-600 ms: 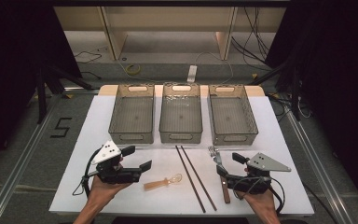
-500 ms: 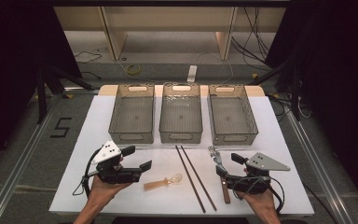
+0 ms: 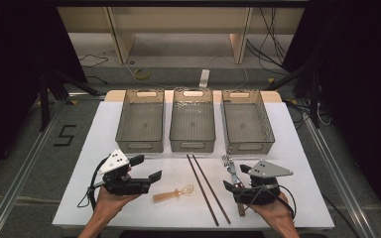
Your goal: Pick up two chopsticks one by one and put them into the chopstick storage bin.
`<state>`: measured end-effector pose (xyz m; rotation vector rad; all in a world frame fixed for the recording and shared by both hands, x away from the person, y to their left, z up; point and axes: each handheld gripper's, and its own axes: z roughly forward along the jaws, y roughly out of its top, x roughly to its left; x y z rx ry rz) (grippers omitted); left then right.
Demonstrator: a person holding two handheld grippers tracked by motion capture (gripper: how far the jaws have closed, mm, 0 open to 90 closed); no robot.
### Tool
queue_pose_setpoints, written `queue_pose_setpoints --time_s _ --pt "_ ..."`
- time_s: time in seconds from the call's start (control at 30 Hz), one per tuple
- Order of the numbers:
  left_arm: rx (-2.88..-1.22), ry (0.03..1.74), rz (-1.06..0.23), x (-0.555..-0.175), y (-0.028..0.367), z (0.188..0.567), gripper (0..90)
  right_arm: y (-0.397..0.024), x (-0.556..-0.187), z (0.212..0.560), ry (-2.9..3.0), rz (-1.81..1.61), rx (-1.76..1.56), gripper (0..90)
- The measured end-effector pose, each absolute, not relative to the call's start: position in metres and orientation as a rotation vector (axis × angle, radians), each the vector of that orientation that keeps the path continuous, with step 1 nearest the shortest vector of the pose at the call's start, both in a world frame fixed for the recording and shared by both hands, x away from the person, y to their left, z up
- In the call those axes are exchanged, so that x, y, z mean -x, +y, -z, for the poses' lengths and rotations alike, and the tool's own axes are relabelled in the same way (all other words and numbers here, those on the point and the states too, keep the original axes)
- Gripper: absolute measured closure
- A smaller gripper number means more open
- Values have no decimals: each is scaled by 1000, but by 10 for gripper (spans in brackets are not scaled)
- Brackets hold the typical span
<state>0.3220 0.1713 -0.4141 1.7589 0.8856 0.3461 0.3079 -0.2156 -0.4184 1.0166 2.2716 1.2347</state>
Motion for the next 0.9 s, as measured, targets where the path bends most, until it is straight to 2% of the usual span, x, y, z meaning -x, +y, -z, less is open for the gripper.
queue_pose_setpoints --time_s 0.5,0.67,0.9 --pt "-1759 889 -350 -322 172 414 145 -183 -328 419 2528 -867 -961 238" --pt "-1758 890 -351 -322 171 414 145 -164 -333 428 2649 -640 -904 288" --pt "-1759 890 -349 -323 171 415 145 -153 -338 435 2731 -563 -915 352"
